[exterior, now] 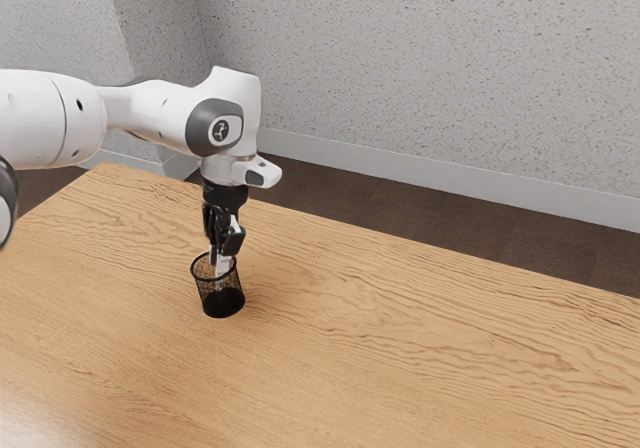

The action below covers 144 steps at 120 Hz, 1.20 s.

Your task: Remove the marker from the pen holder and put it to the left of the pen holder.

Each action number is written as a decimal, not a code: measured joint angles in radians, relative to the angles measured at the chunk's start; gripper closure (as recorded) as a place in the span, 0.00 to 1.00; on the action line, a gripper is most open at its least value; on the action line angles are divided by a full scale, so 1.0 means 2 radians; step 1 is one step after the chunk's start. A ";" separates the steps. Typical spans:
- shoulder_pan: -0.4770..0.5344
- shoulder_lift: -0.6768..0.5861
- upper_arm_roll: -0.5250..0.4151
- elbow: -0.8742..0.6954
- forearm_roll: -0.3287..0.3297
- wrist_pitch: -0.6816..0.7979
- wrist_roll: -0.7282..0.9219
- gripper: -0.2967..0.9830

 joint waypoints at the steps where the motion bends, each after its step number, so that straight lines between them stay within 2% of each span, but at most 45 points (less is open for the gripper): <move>1: 0.000 0.000 0.000 0.000 0.000 0.000 0.000 0.71; 31: 0.000 -0.026 -0.002 -0.001 0.004 0.002 -0.002 0.79; 60: 0.000 -0.070 0.000 -0.001 0.006 -0.006 -0.002 0.82; 98: 0.010 -0.126 0.002 0.044 0.012 -0.077 -0.002 0.84; 112: 0.046 -0.117 0.007 0.051 0.022 -0.116 -0.002 0.85; 144: 0.093 -0.030 0.038 0.052 0.032 -0.197 -0.001 0.85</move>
